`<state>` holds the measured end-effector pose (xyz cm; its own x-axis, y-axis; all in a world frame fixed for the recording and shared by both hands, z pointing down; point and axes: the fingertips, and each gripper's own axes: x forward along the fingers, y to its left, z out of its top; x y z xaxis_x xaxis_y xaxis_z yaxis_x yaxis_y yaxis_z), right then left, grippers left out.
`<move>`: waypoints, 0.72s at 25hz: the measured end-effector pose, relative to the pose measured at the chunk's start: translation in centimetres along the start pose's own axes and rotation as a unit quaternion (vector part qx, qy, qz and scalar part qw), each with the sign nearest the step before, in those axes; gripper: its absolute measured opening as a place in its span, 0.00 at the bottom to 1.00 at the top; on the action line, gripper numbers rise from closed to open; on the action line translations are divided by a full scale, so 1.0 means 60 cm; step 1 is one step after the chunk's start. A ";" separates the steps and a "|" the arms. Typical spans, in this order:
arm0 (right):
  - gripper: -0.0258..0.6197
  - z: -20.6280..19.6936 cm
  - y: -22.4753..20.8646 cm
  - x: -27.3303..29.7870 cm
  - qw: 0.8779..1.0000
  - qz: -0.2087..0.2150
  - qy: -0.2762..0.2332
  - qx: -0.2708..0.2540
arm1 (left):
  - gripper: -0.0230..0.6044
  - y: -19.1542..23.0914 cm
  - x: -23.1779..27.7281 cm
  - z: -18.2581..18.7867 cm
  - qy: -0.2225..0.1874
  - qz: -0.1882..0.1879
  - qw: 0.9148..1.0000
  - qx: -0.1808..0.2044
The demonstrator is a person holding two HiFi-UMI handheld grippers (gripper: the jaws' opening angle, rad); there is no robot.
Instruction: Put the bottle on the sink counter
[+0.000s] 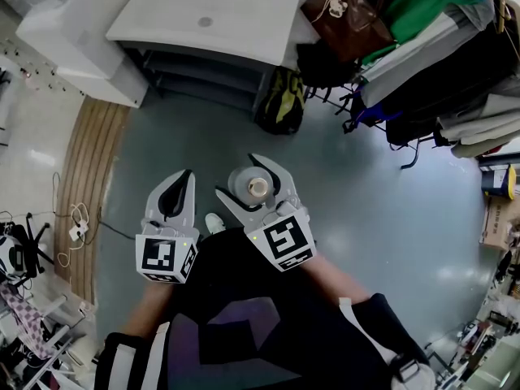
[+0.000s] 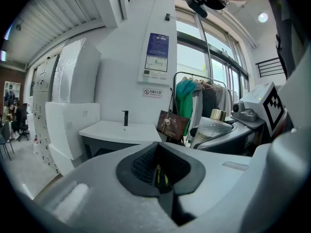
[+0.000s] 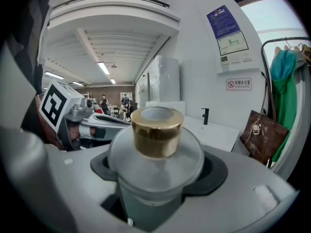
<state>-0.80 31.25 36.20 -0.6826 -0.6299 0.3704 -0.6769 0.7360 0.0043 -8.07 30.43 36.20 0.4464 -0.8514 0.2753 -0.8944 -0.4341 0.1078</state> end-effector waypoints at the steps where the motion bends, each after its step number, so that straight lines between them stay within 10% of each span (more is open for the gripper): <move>1: 0.57 0.002 -0.002 0.001 1.000 0.000 0.000 0.000 | 0.04 0.000 0.001 0.002 0.000 0.000 1.000 0.001; 18: 0.57 0.019 -0.069 0.015 1.000 0.005 -0.009 0.007 | 0.04 0.003 0.046 0.029 -0.003 0.018 1.000 0.007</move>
<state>1.07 27.37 35.44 -0.6942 -0.6273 0.3529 -0.6736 0.7390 -0.0115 -6.95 27.47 35.32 0.4136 -0.8683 0.2737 -0.9097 -0.4066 0.0848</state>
